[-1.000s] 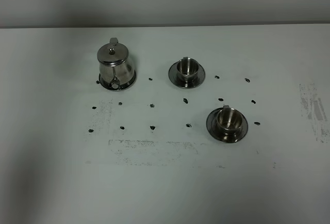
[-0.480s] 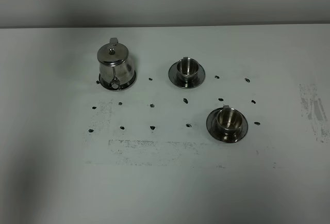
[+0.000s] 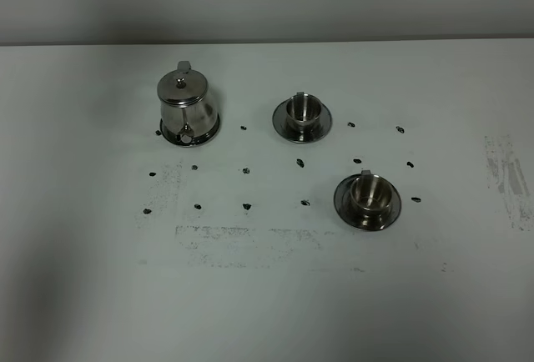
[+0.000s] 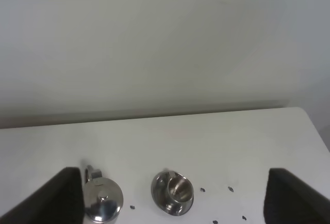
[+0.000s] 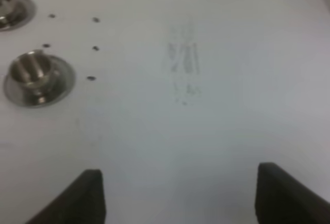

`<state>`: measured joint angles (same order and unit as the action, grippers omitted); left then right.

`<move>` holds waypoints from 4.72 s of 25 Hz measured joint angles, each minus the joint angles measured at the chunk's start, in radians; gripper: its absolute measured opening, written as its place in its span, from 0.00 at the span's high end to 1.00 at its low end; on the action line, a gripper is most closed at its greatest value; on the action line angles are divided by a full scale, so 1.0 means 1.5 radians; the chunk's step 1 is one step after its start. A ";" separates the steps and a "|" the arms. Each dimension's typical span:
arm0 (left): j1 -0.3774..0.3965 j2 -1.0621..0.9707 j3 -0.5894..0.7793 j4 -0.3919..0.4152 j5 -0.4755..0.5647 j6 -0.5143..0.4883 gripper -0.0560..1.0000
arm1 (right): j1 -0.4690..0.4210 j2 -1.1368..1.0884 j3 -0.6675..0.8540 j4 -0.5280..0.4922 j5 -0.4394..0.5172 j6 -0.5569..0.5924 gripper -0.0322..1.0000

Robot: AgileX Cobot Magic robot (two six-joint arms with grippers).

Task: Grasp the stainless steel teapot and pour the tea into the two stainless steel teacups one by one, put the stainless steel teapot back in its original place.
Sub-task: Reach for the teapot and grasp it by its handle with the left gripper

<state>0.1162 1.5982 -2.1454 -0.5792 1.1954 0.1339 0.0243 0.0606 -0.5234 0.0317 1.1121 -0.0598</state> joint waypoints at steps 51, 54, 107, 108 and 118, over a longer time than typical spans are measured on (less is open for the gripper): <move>-0.141 0.056 0.000 0.058 0.000 0.061 0.39 | 0.034 0.000 0.000 0.001 0.000 0.001 0.40; -0.190 0.088 0.000 0.085 0.000 0.059 0.40 | 0.034 0.000 0.000 0.001 0.000 0.001 0.40; -0.395 0.391 0.000 0.568 -0.219 -0.042 0.42 | 0.034 0.000 0.000 0.001 0.000 0.001 0.40; -0.396 0.398 0.000 0.579 -0.223 -0.050 0.43 | 0.034 0.000 0.000 0.001 0.000 0.001 0.40; -0.389 0.472 0.000 0.654 -0.248 -0.053 0.49 | 0.034 0.000 0.000 0.001 0.000 0.001 0.40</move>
<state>-0.4669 2.3057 -2.1450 0.4021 0.8231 0.0544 0.0754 0.0606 -0.5234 0.0326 1.1121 -0.0587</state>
